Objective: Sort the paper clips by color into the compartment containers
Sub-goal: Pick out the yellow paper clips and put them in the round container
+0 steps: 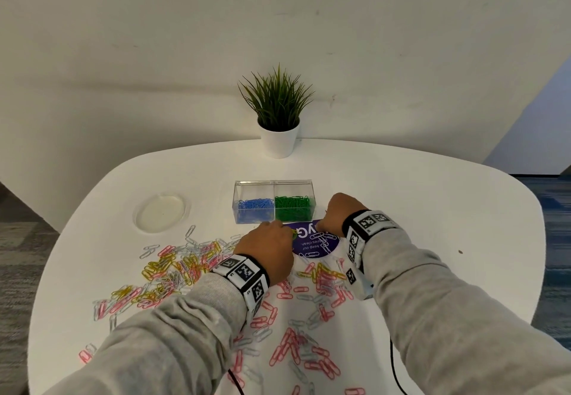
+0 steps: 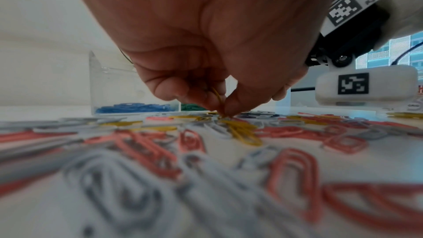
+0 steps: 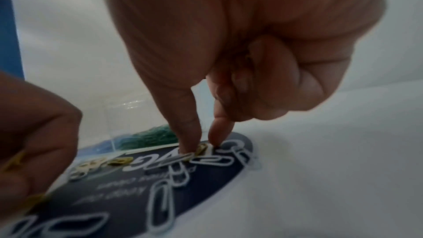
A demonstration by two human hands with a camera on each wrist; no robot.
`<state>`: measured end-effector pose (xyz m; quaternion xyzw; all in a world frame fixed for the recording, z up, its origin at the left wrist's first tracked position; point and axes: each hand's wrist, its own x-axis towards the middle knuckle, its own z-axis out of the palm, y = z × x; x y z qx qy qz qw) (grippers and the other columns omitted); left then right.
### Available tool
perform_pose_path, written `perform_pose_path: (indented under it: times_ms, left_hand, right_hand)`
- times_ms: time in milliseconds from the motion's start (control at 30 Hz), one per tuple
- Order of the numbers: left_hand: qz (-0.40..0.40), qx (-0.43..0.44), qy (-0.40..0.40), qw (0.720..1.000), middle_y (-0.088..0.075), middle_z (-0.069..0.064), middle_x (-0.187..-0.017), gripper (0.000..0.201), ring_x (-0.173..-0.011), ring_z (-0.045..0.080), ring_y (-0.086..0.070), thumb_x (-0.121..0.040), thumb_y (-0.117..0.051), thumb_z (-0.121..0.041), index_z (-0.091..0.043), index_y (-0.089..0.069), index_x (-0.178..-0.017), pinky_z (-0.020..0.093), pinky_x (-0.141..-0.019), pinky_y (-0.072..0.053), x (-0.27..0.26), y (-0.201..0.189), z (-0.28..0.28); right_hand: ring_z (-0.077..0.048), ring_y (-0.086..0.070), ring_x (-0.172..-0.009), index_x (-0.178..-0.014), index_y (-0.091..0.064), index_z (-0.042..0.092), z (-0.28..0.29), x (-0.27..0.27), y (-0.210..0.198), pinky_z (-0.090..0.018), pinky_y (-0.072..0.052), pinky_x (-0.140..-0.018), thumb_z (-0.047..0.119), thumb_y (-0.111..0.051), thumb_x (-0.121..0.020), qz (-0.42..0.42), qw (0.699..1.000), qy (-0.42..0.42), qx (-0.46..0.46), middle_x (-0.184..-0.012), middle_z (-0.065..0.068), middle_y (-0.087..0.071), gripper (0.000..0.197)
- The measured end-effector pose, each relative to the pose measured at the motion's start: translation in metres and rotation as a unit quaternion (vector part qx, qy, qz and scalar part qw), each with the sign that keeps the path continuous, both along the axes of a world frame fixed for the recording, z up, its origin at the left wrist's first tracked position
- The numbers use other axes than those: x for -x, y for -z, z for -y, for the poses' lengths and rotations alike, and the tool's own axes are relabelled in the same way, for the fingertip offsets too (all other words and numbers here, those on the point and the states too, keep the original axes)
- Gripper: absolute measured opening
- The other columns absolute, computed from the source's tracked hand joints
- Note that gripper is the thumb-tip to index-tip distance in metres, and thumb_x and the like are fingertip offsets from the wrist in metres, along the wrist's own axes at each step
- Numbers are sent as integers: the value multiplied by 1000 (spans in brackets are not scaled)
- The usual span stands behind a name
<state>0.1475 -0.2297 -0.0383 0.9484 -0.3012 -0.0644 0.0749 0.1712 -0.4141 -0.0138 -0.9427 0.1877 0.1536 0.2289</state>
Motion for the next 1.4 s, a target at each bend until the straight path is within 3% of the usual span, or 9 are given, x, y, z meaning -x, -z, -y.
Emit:
perform_pose_path:
  times_ms: [267, 400, 633, 733, 867, 1000, 1067, 1200, 1400]
  left_hand:
    - [35, 42, -6, 998, -54, 6, -109, 24, -103, 23, -51, -101, -40, -29, -12, -53, -110, 35, -82, -46, 0, 5, -2]
    - [42, 58, 36, 997, -51, 0, -100, 19, -94, 18, -48, -102, -38, -27, -16, -53, -105, 28, -79, -42, 4, 0, -8]
    - [35, 134, 115, 984, -50, -11, -90, 12, -77, 4, -47, -101, -45, -28, -29, -51, -91, 16, -68, -40, 31, -29, -18]
    - [19, 139, 135, 981, -51, -13, -88, 12, -76, 2, -49, -100, -47, -28, -31, -52, -89, 16, -66, -40, 53, -42, -11]
    - [6, 139, 153, 978, -52, -15, -87, 11, -77, 0, -49, -99, -48, -28, -32, -53, -90, 15, -66, -37, 79, -51, 10]
    - [-12, 138, 150, 979, -53, -17, -90, 10, -81, -1, -50, -99, -49, -28, -33, -54, -92, 12, -67, -38, 95, -58, 30]
    - [-14, 144, 151, 978, -53, -17, -91, 8, -82, -1, -51, -99, -51, -27, -31, -56, -94, 12, -68, -38, 101, -61, 38]
    - [-13, 142, 150, 978, -56, -12, -93, 8, -81, -2, -49, -99, -51, -26, -26, -59, -99, 10, -69, -38, 109, -67, 53]
    - [-30, 150, 145, 978, -57, -11, -91, 7, -78, 0, -50, -98, -53, -28, -27, -59, -93, 10, -67, -35, 110, -64, 90]
  right_hand:
    - [-24, -61, -76, -70, -51, 11, -19, 4, -1, -29, -47, -64, 24, -74, -81, -3, 1000, -6, 24, -78, -6, -60, 29]
    - [-19, -50, -60, -64, -45, 11, -12, 16, -24, -26, -39, -52, 27, -65, -87, 16, 1000, 13, -13, -68, -4, -52, 35]
    - [-18, -44, -49, -77, -58, 10, 50, 130, -98, -22, -36, -48, 20, -58, -87, 58, 992, 14, -107, -63, -6, -52, 15]
    - [-13, -47, -53, -79, -58, 14, 83, 177, -98, -22, -38, -51, 22, -59, -89, 7, 998, 14, -57, -67, 2, -55, 13]
    - [-20, -56, -62, -86, -63, 9, 99, 202, -88, -27, -48, -53, 18, -57, -88, -29, 999, 31, -33, -78, -10, -62, 12]
    - [-26, -70, -80, -104, -68, 3, 98, 207, -82, -39, -58, -82, 13, -55, -90, -24, 997, 34, -59, -98, -15, -74, 22]
    - [-30, -73, -89, -103, -68, 0, 100, 206, -80, -42, -59, -86, 11, -54, -90, -16, 995, 42, -89, -97, -16, -74, 22]
    - [-21, -71, -74, -99, -69, 3, 104, 201, -76, -32, -60, -71, 9, -61, -89, 5, 986, 82, -144, -89, -10, -73, 15]
    - [-32, -67, -108, -118, -62, -1, 106, 207, -76, -40, -56, -91, 6, -49, -96, 3, 943, 141, -303, -117, -19, -67, 26]
